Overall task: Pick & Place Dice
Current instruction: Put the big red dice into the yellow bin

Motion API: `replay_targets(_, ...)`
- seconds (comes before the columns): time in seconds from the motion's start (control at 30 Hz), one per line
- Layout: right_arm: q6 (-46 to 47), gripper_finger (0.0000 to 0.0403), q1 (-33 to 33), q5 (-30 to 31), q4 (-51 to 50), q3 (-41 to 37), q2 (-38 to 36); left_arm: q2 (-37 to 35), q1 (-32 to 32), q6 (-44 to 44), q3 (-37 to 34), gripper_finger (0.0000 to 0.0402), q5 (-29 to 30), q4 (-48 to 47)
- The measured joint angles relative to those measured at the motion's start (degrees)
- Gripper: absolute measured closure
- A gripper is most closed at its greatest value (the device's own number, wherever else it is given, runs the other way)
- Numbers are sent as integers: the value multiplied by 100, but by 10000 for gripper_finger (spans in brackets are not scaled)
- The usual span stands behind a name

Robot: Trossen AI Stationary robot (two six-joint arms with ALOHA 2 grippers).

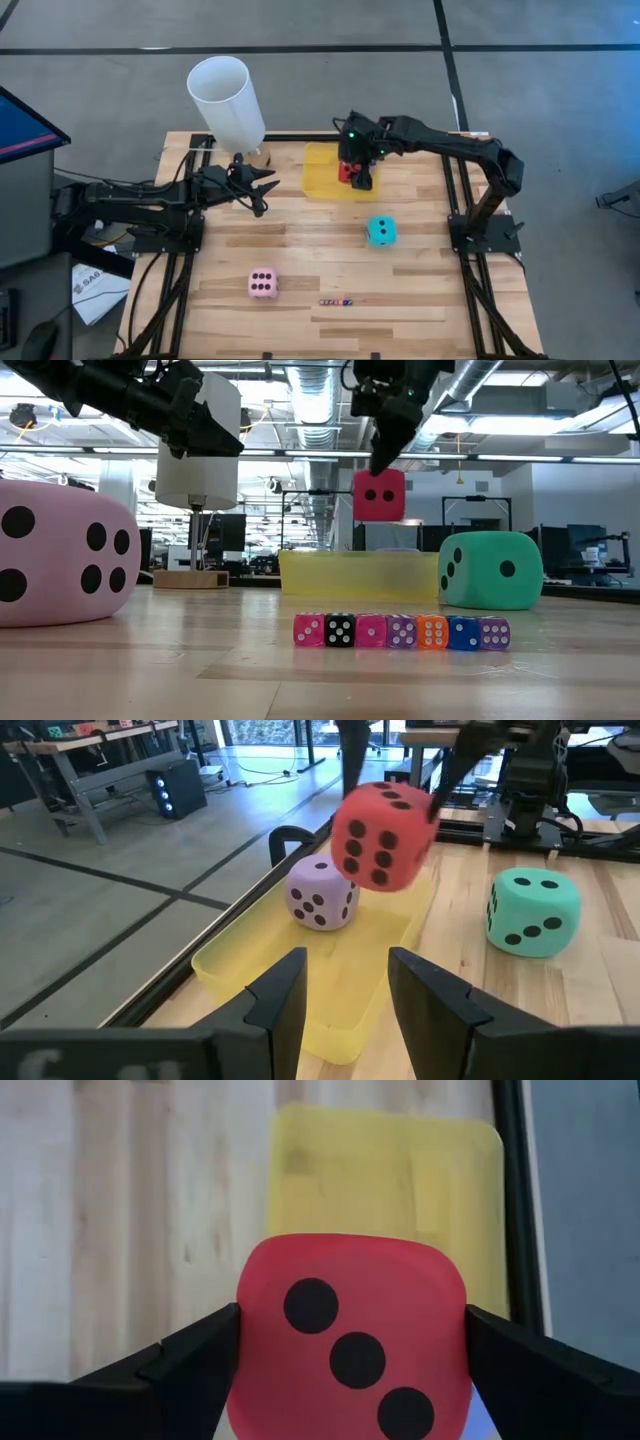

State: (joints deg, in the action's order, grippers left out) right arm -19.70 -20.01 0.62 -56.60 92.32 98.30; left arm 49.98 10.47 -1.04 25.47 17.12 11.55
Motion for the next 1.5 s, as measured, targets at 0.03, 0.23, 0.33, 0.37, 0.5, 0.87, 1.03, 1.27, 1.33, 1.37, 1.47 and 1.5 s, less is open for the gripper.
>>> replay_targets(0.03, -2, 58, -53, -1, -3, -8, 0, 0, 1, -1, 0, 270, 0, 0)
replay_targets(0.23, -53, 57, -269, -44, -2, -72, 0, 0, 1, 0, 0, 270, 0, 0)
replay_targets(0.33, -194, 58, -310, -61, 53, -72, 0, 0, 1, -2, 0, 270, 0, 0)
replay_targets(0.37, -240, 59, -313, -59, 144, -72, 0, 0, 1, -2, 0, 270, 0, 0)
replay_targets(0.5, -594, 59, -343, -76, 576, -72, -1, 0, 0, -2, 0, 270, 0, 0)
replay_targets(0.87, -938, 58, -486, -440, 1294, -75, 44, 0, 1, -2, 0, 270, 0, 0)
replay_targets(1.03, -893, 57, -615, -807, 1511, -106, 83, 0, -1, -2, 0, 270, 1, 0)
replay_targets(1.27, -901, 57, -754, -972, 1779, -207, 491, 1, -3, -2, 0, 270, 0, -2)
replay_targets(1.33, -948, 57, -778, -992, 2060, -171, 661, 2, 1, -2, 0, 270, 0, -11)
replay_targets(1.37, -979, 57, -786, -1019, 2062, -171, 721, 2, 9, -2, 0, 270, -4, -11)
replay_targets(1.47, -1035, 57, -841, -1015, 2033, -193, 964, 2, 18, -2, 0, 270, -3, -20)
replay_targets(1.5, -1047, 57, -851, -993, 1980, -192, 1036, 2, 13, -2, 0, 270, -3, -18)
